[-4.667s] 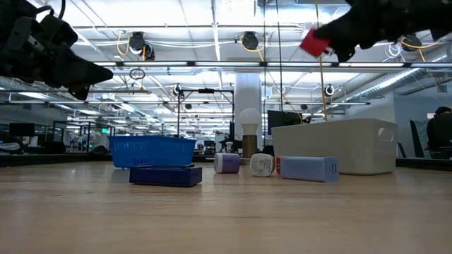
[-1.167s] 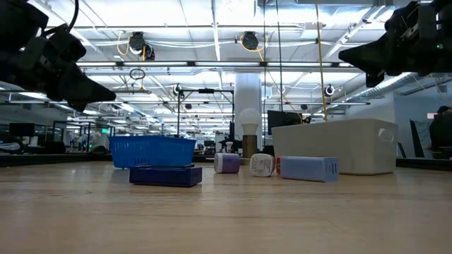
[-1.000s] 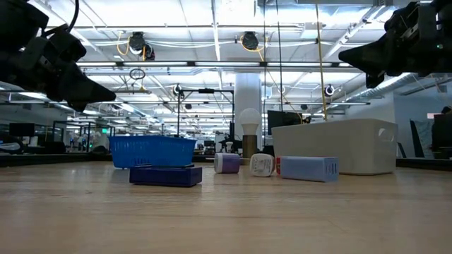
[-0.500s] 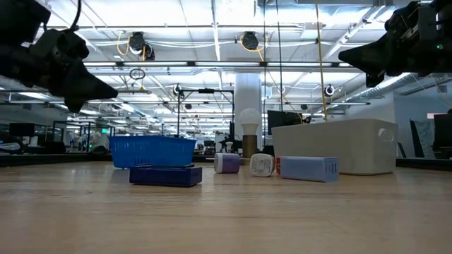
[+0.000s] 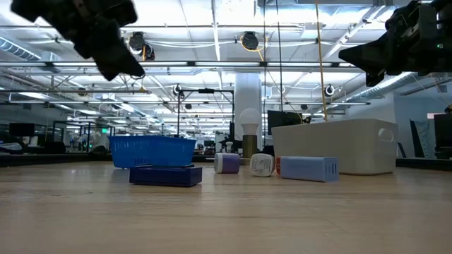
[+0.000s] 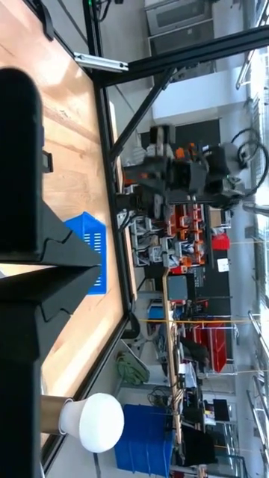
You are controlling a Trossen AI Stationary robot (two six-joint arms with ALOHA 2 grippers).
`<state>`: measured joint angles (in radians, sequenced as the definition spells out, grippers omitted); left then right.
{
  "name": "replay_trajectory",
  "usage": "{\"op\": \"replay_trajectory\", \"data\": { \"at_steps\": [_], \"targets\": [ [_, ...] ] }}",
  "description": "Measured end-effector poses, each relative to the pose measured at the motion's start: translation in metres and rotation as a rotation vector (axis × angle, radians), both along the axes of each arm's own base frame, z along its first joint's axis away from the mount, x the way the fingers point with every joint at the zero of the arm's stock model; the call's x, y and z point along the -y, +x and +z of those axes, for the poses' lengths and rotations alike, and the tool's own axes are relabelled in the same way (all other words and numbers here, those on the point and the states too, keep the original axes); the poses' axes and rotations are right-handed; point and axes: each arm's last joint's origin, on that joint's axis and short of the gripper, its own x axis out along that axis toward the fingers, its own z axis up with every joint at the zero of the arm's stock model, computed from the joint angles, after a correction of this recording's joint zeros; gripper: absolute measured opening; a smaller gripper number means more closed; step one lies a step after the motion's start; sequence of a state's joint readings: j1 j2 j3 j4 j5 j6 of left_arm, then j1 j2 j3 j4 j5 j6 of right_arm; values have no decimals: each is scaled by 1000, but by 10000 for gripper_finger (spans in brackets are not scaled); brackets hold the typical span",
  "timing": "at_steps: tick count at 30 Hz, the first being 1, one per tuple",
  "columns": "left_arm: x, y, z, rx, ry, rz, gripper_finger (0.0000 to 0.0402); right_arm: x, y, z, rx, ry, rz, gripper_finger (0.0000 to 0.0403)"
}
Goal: Pick & Place Office items
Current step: Put the black timer into the blue bin
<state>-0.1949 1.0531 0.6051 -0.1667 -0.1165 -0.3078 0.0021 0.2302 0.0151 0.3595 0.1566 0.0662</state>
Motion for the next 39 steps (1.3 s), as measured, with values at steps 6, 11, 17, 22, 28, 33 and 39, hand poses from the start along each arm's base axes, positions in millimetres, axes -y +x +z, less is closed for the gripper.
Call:
{"op": "replay_trajectory", "data": {
  "at_steps": [6, 11, 17, 22, 28, 33, 39],
  "targets": [
    [27, 49, -13, -124, 43, -83, 8, 0, 0, -3, -29, 7, 2, 1],
    [47, 77, -34, -240, 86, -185, 38, 0, 0, -4, -36, 8, 3, 2],
    [67, 94, -55, -373, 195, -278, 133, 0, 0, -4, -35, 8, 2, 1],
    [70, 99, -61, -429, 347, -259, 213, 0, 0, -4, -36, 8, 2, 1],
    [65, 99, -63, -457, 359, -307, 275, 0, 0, -3, -35, 8, 2, 2],
    [53, 101, -65, -486, 355, -315, 291, 0, 0, -4, -36, 3, 1, 1],
    [41, 104, -65, -498, 295, -323, 277, 0, 0, -3, -35, 7, 2, 1]
  ]
}}
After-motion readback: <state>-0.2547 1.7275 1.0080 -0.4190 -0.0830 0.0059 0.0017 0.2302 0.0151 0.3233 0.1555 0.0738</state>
